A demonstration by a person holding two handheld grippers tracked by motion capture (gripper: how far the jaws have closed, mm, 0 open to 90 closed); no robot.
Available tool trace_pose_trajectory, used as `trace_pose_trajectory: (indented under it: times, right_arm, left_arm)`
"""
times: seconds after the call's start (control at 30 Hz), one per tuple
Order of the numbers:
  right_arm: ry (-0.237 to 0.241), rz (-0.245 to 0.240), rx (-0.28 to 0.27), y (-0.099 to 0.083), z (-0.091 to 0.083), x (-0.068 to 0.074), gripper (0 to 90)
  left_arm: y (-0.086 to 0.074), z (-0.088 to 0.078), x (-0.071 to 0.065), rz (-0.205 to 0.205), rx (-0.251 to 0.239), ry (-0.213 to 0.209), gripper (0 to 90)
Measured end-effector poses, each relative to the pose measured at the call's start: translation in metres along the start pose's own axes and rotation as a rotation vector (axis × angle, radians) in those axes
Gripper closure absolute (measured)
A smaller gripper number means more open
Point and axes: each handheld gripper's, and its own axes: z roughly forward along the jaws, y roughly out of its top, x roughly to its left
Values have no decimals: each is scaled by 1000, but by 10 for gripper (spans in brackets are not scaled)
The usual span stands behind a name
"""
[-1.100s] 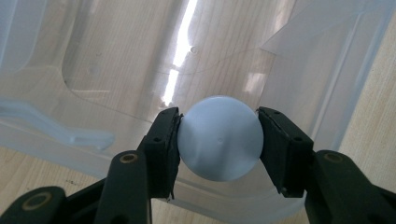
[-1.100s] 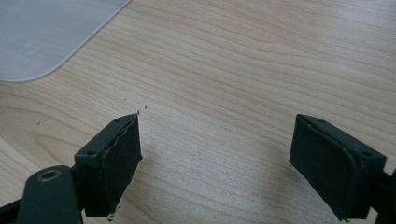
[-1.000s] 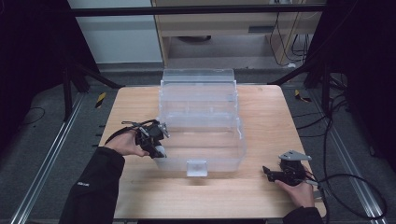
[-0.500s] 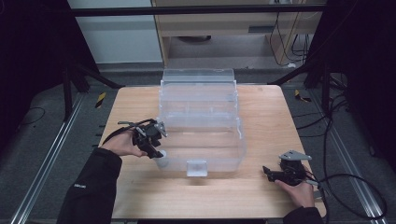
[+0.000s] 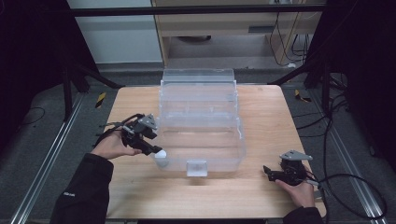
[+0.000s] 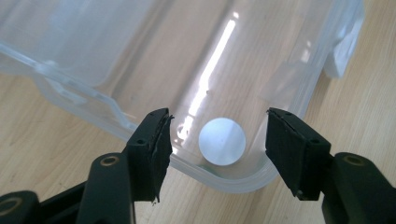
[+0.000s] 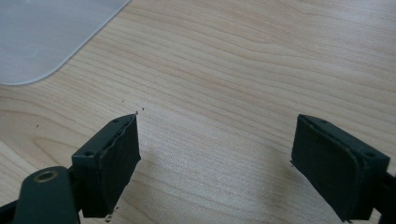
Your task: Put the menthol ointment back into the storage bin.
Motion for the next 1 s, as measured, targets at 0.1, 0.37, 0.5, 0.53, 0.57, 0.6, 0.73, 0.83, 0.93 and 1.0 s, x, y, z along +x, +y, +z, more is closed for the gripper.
trace_pose_trajectory:
  times: [0.1, 0.37, 0.5, 0.53, 0.57, 0.6, 0.73, 0.83, 0.93, 1.0]
  right_arm:
    - [-1, 3, -3, 0, 0, 0, 153]
    - [2, 11, -10, 0, -2, -1, 152]
    - [0, 14, -12, 0, -2, -1, 151]
    - [-1, 15, -12, 0, -2, -1, 151]
    - [1, 23, -11, 0, -3, -1, 151]
    - [0, 22, -12, 0, -3, -2, 150]
    - [9, 43, -8, 1, -4, -2, 141]
    - [10, 42, -12, 1, -4, -3, 137]
    - [8, 46, -16, 0, -5, -4, 136]
    - [12, 59, -16, 0, -6, -3, 135]
  left_arm:
    - [-4, -9, -2, -44, -47, 62, 389]
    - [-34, -27, -9, -243, -222, 231, 360]
    - [-60, -32, -16, -339, -328, 334, 349]
    - [-67, -33, -18, -364, -354, 356, 341]
    - [-74, -33, -20, -388, -376, 384, 331]
    - [-81, -31, -22, -417, -392, 422, 320]
    - [-109, -22, -28, -549, -457, 515, 293]
    - [-129, -7, -31, -613, -484, 556, 280]
    - [-148, 8, -31, -678, -471, 585, 268]
    - [-157, 13, -28, -719, -446, 598, 257]
